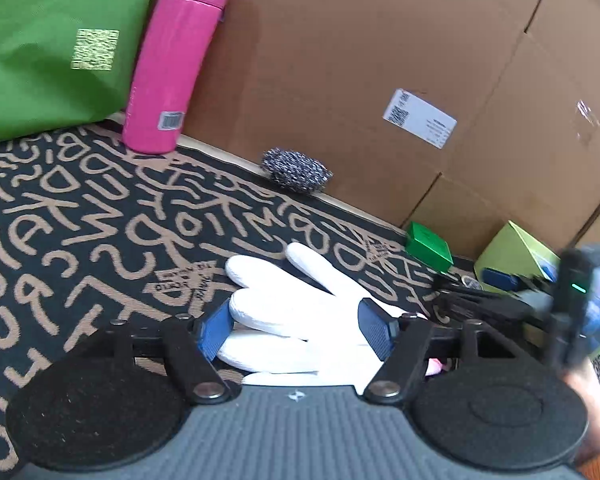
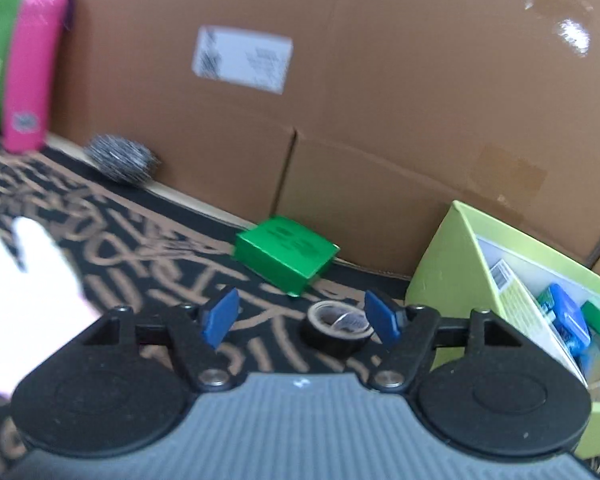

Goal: Organize objects
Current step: 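Close the left tool on the white glove while the right grasps the black tape roll, then carry the glove and tape roll into the lime-green box and open both tools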

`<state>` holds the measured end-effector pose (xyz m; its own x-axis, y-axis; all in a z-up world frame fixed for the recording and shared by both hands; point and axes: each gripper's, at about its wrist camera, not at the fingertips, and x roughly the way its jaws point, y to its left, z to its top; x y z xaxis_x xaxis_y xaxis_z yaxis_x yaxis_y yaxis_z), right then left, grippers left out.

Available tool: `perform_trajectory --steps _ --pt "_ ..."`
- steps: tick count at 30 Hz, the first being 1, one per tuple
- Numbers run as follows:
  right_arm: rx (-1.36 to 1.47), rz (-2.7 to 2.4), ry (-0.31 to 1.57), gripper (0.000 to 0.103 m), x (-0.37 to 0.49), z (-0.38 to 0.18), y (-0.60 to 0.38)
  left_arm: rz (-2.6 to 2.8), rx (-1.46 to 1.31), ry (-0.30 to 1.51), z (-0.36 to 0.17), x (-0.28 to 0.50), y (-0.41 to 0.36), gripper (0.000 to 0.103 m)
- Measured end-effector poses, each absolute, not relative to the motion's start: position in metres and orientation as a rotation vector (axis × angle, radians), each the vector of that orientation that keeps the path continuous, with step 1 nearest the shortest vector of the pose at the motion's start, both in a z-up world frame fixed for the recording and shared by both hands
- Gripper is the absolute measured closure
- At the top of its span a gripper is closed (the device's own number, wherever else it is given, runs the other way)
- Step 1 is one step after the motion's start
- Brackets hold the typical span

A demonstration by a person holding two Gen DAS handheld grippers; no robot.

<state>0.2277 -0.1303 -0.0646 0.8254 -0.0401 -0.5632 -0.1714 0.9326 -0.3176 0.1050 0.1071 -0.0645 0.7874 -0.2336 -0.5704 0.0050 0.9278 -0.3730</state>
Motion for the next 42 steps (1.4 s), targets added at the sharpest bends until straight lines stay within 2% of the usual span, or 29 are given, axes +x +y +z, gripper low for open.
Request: perform_trajectory --steps 2,9,10,11,12,14,15,16,20,22,25,29,30,31,33,34,36,38,39,41,42 --pt "-0.373 0.060 0.598 0.032 0.237 -0.070 -0.129 -0.134 -0.337 0.671 -0.067 0.111 0.102 0.024" --pt "-0.256 0.072 0.622 0.029 0.235 -0.070 -0.145 -0.187 -0.249 0.696 -0.076 0.123 0.098 0.021" --pt "-0.244 0.084 0.628 0.030 0.230 -0.068 -0.148 -0.215 -0.240 0.696 -0.076 0.122 0.097 0.032" --pt "-0.227 0.102 0.632 0.030 0.224 -0.067 -0.151 -0.239 -0.229 0.696 -0.076 0.120 0.096 0.053" --pt "-0.209 0.130 0.633 0.029 0.217 -0.065 -0.154 -0.259 -0.216 0.707 -0.077 0.119 0.093 0.062" --pt "-0.116 0.278 0.665 0.038 0.200 -0.064 -0.165 -0.273 -0.200 0.707 -0.078 0.114 0.089 0.065" --pt "-0.051 0.354 0.682 0.047 0.194 -0.066 -0.171 -0.275 -0.192 0.706 -0.077 0.111 0.087 0.065" --pt "-0.020 0.366 0.664 0.048 0.183 -0.067 -0.176 -0.280 -0.189 0.705 -0.077 0.108 0.085 0.063" --pt "-0.049 0.277 0.615 0.046 0.167 -0.062 -0.178 -0.306 -0.197 0.709 -0.075 0.106 0.077 0.029" --pt "-0.059 0.254 0.606 0.045 0.173 -0.058 -0.176 -0.295 -0.199 0.714 -0.075 0.108 0.071 0.028" --pt "-0.084 0.213 0.593 0.037 0.191 -0.056 -0.168 -0.300 -0.187 0.719 -0.076 0.112 0.065 0.023" --pt "-0.031 0.187 0.633 0.037 0.216 -0.066 -0.166 -0.295 -0.196 0.730 -0.075 0.119 0.057 0.019" --pt "-0.026 0.178 0.657 0.039 0.221 -0.070 -0.165 -0.308 -0.192 0.732 -0.075 0.121 0.054 0.019" --pt "-0.019 0.174 0.650 0.045 0.222 -0.070 -0.167 -0.319 -0.190 0.735 -0.076 0.123 0.051 0.018" --pt "-0.006 0.197 0.642 0.070 0.218 -0.069 -0.167 -0.347 -0.186 0.730 -0.077 0.127 0.045 0.016" --pt "-0.004 0.202 0.640 0.070 0.214 -0.069 -0.168 -0.365 -0.179 0.724 -0.078 0.128 0.041 0.016" --pt "0.001 0.233 0.640 0.070 0.205 -0.068 -0.169 -0.394 -0.145 0.717 -0.079 0.129 0.031 0.020" --pt "0.001 0.273 0.640 0.070 0.195 -0.068 -0.167 -0.409 -0.105 0.708 -0.078 0.127 0.021 0.046" --pt "-0.003 0.291 0.637 0.070 0.189 -0.067 -0.166 -0.408 -0.088 0.703 -0.078 0.127 0.017 0.051" --pt "0.002 0.311 0.630 0.070 0.180 -0.065 -0.166 -0.396 -0.061 0.697 -0.079 0.126 0.014 0.074" --pt "0.016 0.320 0.630 0.070 0.177 -0.064 -0.167 -0.397 -0.064 0.702 -0.079 0.126 0.015 0.080"
